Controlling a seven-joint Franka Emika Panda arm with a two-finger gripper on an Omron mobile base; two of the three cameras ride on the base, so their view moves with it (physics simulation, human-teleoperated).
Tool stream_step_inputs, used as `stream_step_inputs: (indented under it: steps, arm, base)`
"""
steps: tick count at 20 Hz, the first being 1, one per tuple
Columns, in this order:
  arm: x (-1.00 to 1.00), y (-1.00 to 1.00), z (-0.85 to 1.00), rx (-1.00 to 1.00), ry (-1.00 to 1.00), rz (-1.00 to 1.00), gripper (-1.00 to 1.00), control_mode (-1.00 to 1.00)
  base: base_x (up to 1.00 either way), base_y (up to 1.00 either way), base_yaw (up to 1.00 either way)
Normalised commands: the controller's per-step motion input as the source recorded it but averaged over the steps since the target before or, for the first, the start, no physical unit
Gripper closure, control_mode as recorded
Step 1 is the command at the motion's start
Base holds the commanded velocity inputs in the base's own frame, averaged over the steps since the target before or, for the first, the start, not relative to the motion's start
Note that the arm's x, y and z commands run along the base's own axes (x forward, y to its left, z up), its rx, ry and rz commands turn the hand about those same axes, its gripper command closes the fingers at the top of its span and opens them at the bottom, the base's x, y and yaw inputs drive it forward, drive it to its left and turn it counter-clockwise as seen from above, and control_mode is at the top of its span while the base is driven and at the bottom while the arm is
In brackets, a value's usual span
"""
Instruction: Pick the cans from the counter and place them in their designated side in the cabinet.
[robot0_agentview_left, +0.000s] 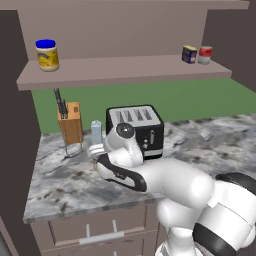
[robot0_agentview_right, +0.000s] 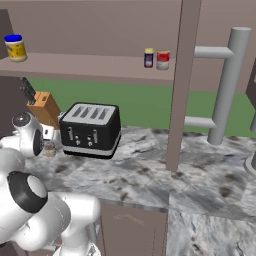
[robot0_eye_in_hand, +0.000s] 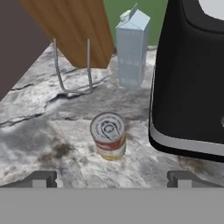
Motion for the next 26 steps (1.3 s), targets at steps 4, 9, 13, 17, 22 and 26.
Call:
stream_step_inputs:
  steps: [4, 9, 13, 17, 22, 26]
  arm:
    - [0.15, 0.09, -0.18, 0.00, 0.04, 0.00, -1.00, -1.00]
    - [0.16, 0.07, -0.19, 0.00, 0.02, 0.00, -1.00, -1.00]
    - [0.15, 0.08, -0.19, 0.00, 0.00, 0.00, -1.00, -1.00]
    - [0.16, 0.10, -0.20, 0.00, 0.00, 0.00, -1.00, -1.00]
    - [0.16, 0.08, -0.19, 0.00, 0.00, 0.00, -1.00, -1.00]
    - [0.19, 0.09, -0.17, 0.00, 0.00, 0.00, -1.00, -1.00]
  base:
    - [0.00, 0.00, 0.00]
    - [0.00, 0.00, 0.00]
    - [0.00, 0.00, 0.00]
    - [0.00, 0.00, 0.00]
    - [0.00, 0.00, 0.00]
    - [0.00, 0.00, 0.00]
